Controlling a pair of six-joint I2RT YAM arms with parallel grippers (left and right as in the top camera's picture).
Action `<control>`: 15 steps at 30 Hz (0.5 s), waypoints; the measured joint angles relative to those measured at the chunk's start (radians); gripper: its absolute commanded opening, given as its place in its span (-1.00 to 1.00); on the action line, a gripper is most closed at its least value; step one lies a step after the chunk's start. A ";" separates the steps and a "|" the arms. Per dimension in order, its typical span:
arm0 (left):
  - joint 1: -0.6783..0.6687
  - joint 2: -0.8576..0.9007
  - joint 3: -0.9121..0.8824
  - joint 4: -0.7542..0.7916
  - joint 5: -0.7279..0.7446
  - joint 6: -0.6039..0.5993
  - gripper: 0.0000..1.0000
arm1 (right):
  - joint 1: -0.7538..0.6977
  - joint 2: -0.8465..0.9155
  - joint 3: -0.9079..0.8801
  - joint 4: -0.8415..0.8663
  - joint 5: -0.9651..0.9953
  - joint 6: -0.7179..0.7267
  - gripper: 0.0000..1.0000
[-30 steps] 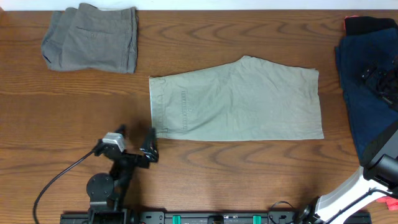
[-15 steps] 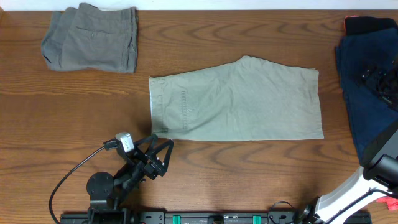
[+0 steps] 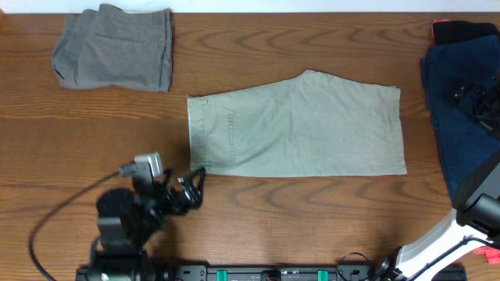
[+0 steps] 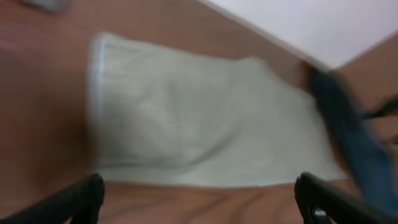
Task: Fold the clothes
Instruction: 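Reach the left gripper to the left edge of the khaki shorts and grasp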
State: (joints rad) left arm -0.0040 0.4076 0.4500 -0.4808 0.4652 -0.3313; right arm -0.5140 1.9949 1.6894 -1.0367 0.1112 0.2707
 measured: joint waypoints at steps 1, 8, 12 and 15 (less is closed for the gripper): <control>0.000 0.064 0.056 -0.036 -0.044 0.029 0.96 | 0.000 0.000 0.000 0.000 -0.001 0.000 0.98; 0.000 0.565 0.455 -0.299 -0.281 0.128 0.96 | 0.000 0.000 0.000 0.000 -0.003 0.000 0.99; 0.000 0.802 0.596 -0.290 -0.320 0.146 0.96 | 0.000 0.000 0.000 0.000 -0.003 0.000 0.98; 0.000 0.924 0.622 -0.240 -0.322 0.148 0.96 | 0.000 0.000 0.000 0.001 -0.002 0.000 0.99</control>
State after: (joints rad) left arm -0.0040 1.3319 1.0721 -0.7204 0.1429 -0.1829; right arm -0.5140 1.9949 1.6894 -1.0359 0.1089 0.2707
